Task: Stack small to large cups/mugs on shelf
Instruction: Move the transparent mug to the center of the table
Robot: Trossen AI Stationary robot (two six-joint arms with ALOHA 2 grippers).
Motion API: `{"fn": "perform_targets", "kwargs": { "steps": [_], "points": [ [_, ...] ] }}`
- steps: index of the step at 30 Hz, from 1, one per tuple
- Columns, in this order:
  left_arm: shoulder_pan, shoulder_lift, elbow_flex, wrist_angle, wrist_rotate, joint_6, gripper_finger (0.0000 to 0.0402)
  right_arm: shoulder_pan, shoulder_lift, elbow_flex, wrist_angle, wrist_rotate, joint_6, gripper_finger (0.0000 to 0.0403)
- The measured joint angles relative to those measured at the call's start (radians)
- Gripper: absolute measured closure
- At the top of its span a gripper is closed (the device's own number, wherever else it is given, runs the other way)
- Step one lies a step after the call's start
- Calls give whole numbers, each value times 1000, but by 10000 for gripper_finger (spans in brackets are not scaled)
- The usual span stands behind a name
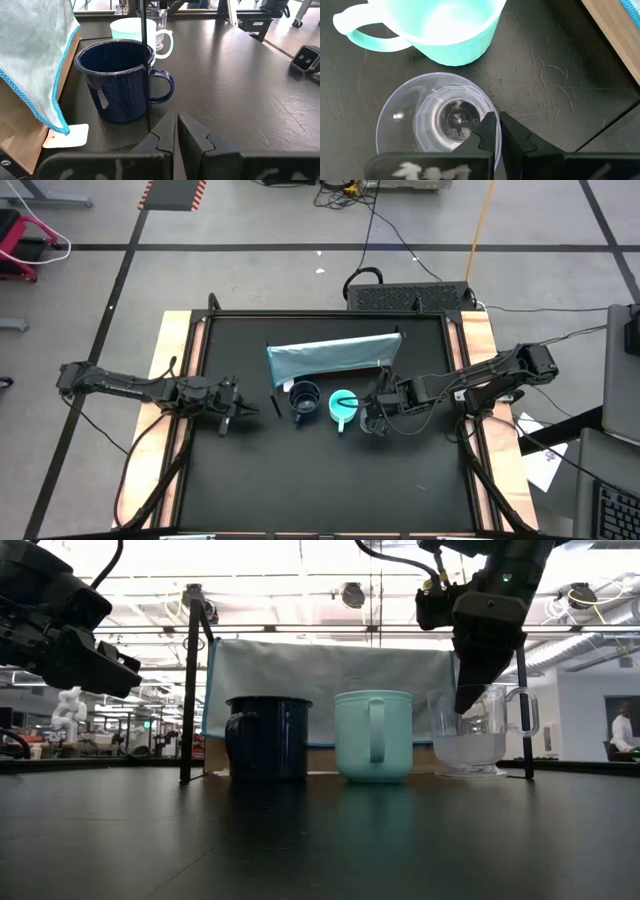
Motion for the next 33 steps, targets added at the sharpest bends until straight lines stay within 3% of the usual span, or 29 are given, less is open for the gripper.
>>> {"fn": "perform_targets", "kwargs": {
  "steps": [20,33],
  "points": [
    [0,0,0,-1,0,3,378,35,0,-30,42,53,54,402],
    [0,0,0,1,0,0,378,35,-2,-61,64,25,33,402]
  ]
}}
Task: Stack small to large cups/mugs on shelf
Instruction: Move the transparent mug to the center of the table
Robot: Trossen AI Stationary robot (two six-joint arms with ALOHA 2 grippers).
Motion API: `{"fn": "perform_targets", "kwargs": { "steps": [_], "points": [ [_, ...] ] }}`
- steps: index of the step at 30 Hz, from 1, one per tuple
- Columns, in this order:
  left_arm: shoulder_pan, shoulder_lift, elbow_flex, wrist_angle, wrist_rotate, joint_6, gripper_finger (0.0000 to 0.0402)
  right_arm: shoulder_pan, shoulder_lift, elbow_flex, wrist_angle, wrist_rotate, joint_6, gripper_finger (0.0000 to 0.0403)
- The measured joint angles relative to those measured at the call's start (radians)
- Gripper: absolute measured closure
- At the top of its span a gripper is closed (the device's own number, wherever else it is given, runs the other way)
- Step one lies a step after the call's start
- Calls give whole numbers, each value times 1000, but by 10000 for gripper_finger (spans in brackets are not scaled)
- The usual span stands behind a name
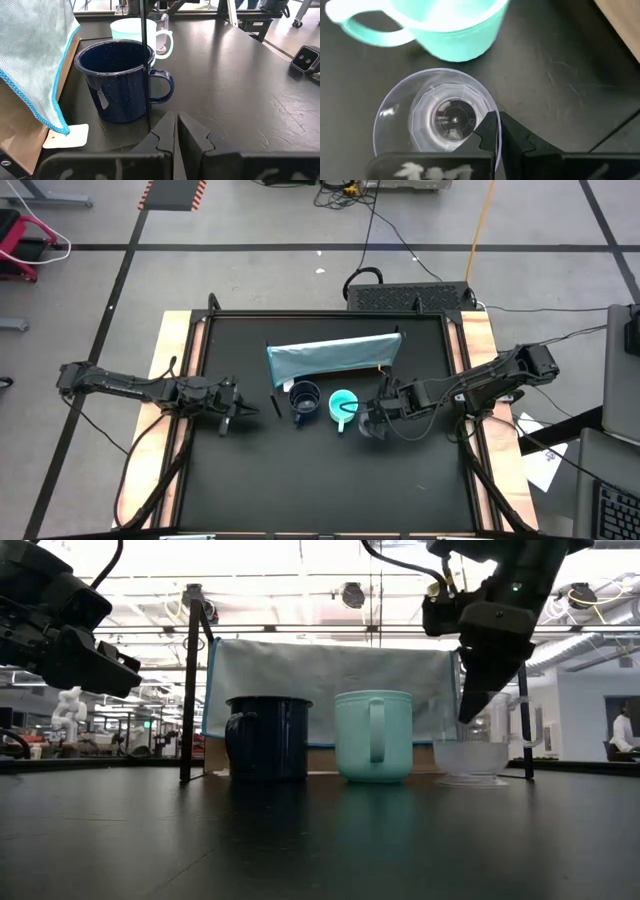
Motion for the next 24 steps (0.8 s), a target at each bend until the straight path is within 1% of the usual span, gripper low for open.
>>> {"fn": "perform_targets", "kwargs": {
  "steps": [2,12,24],
  "points": [
    [0,0,0,0,0,0,378,-2,0,0,1,-19,-25,403],
    [0,0,0,2,0,0,378,-5,0,0,1,-47,-147,403],
    [0,0,0,2,0,-5,378,-82,0,-1,-1,-48,-167,403]
  ]
}}
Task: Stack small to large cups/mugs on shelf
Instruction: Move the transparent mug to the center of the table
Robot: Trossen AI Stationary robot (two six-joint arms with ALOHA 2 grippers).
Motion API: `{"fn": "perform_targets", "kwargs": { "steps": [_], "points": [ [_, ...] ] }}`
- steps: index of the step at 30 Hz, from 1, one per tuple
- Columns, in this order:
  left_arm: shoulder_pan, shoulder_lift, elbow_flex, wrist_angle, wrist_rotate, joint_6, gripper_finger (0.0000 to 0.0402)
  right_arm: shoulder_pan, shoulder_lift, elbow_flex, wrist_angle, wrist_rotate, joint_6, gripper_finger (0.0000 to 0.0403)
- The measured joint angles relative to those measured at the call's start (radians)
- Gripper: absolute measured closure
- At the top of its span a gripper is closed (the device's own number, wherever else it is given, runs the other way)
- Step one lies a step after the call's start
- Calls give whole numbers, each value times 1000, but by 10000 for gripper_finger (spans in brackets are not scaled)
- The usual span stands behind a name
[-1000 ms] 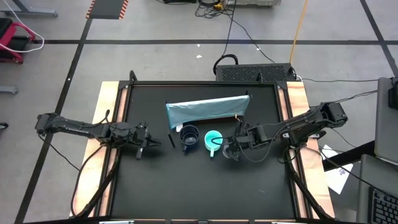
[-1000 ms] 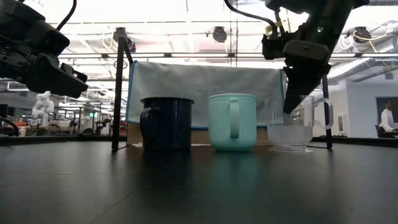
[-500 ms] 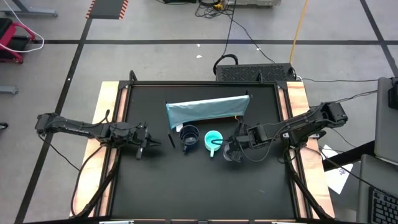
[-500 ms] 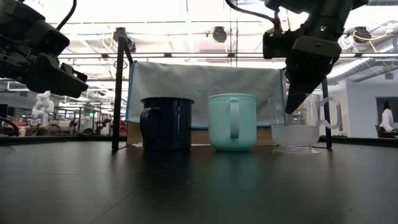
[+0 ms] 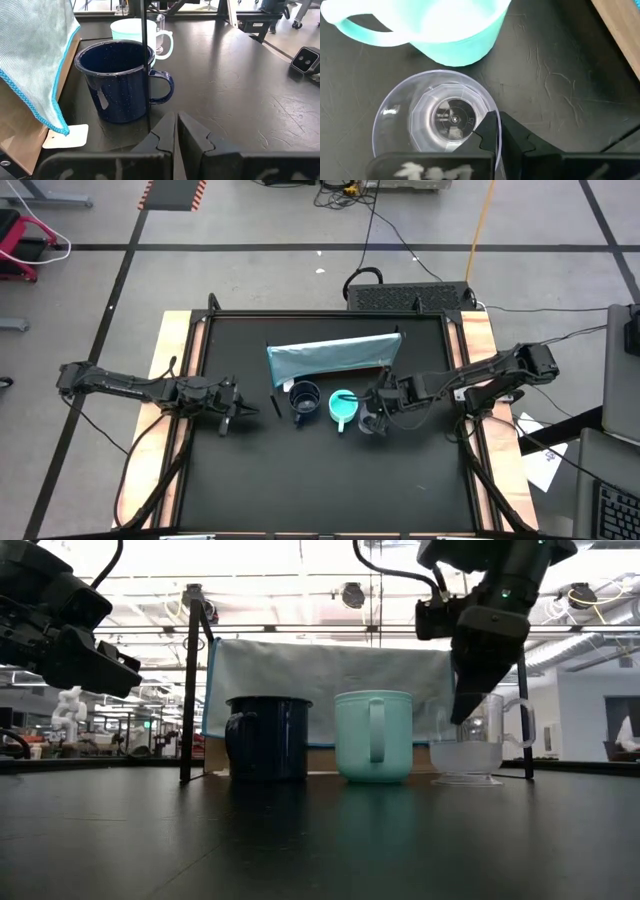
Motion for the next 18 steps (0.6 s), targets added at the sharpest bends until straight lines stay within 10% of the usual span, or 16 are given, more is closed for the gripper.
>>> {"fn": "perform_targets", "kwargs": {
  "steps": [18],
  "points": [
    [0,0,0,-1,0,4,378,-105,1,0,-9,6,9,403]
  ]
}}
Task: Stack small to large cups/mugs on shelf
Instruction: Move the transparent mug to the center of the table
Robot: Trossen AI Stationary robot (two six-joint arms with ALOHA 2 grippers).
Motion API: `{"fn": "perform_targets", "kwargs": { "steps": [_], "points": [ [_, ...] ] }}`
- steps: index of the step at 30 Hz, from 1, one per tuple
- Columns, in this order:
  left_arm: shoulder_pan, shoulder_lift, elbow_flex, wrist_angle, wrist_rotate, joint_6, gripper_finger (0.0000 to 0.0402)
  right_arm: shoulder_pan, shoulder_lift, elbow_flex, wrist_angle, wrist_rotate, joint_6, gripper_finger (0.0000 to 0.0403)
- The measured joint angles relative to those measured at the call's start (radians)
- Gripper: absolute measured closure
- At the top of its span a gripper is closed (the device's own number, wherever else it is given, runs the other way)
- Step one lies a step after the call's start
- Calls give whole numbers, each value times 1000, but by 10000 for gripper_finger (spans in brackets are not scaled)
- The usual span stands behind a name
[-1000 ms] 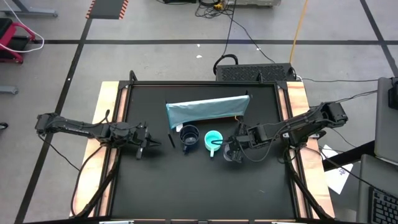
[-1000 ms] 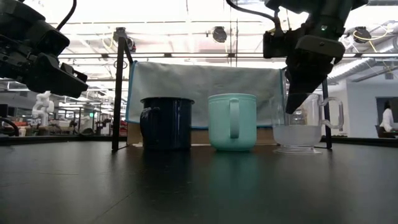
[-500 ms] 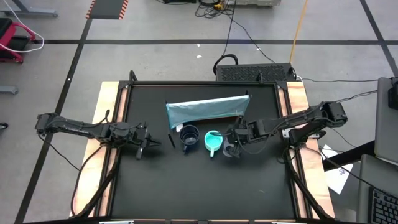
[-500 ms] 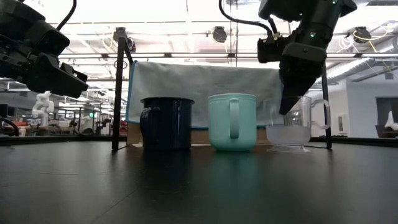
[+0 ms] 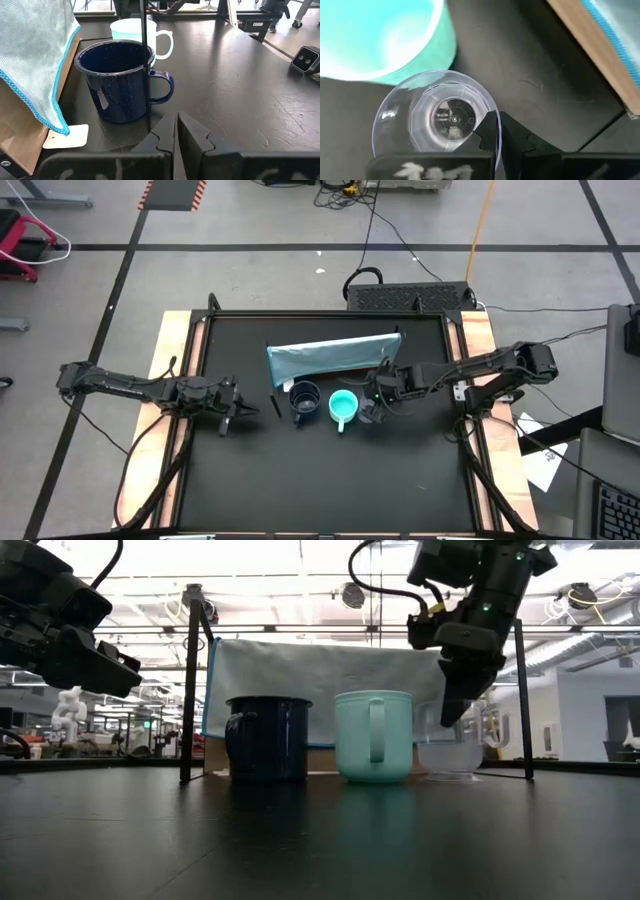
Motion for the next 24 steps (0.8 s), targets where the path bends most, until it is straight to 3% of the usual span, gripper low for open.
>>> {"fn": "perform_targets", "kwargs": {
  "steps": [24],
  "points": [
    [0,0,0,-7,0,1,378,-35,-1,1,-80,-1,74,403]
  ]
}}
